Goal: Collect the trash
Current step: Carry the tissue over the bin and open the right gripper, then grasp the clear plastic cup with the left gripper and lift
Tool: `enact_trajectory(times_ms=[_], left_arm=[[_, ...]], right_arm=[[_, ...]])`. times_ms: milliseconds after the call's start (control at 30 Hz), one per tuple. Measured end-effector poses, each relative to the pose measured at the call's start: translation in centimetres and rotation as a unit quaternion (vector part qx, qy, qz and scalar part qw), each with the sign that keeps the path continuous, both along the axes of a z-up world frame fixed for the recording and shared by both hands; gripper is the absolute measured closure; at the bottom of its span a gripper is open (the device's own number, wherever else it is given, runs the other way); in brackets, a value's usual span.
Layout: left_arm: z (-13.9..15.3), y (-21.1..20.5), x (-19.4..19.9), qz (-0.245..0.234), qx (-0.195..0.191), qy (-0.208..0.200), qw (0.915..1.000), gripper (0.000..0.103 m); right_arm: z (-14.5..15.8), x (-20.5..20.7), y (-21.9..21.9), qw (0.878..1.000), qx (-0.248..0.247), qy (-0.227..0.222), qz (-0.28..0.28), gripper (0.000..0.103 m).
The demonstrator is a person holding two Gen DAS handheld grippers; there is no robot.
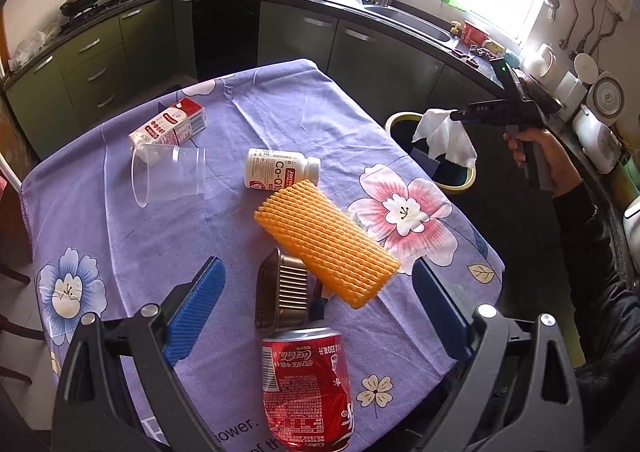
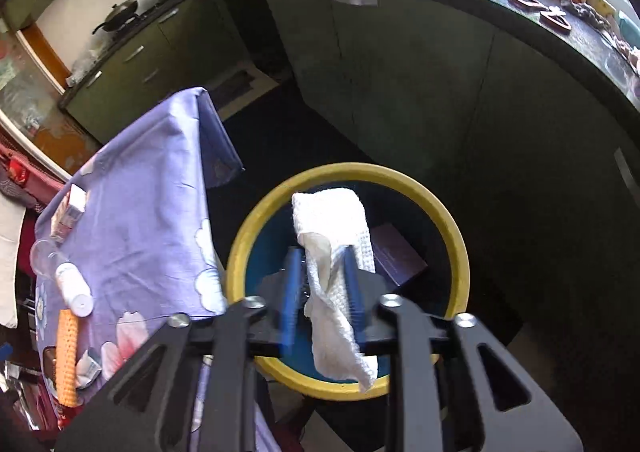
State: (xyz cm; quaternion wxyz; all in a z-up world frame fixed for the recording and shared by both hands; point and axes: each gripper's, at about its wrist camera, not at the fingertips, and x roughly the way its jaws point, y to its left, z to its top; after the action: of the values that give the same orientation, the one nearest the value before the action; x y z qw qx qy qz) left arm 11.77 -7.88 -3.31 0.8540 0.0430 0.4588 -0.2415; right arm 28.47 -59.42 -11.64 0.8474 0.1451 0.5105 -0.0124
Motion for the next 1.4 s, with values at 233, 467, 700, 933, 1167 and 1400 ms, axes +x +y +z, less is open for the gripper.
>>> enact_trajectory(times_ms=[233, 467, 700, 933, 1167, 1400], left_arm=[[-0.1, 0.4, 0.5, 0.008, 0.016, 0.0, 0.9998, 0.011], [-1.4, 2.8, 3.6, 0.051, 0.041, 0.001, 0.9979, 0.011], [-3.4, 4.3, 9.3, 0.117, 0.097, -0.027, 0.988, 0.009], [-6.1, 3.4, 13.2, 0.14, 0.153, -0.062, 0.9763, 0.009], [-7.6, 3.0, 15.0, 0.144, 0.164, -0.059, 0.9742, 0.008], [-8.8, 3.3, 16.6, 0.153, 0.18, -0.054, 0.9703, 0.008]], right_arm=[[-0.2, -1.7, 0.4, 1.0, 0.012, -0.012, 0.0, 0.051], [1.2, -3.6, 3.8, 0.998, -0.008, -0.029, 0.048, 0.047], [2.2, -4.6, 6.9, 0.996, -0.005, -0.037, 0.083, 0.047], [1.9, -4.8, 9.4, 0.993, -0.006, -0.03, 0.113, 0.047], [1.1, -4.4, 10.3, 0.992, -0.001, -0.022, 0.126, 0.047], [0.1, -3.8, 11.1, 0.991, 0.003, -0.012, 0.137, 0.047]])
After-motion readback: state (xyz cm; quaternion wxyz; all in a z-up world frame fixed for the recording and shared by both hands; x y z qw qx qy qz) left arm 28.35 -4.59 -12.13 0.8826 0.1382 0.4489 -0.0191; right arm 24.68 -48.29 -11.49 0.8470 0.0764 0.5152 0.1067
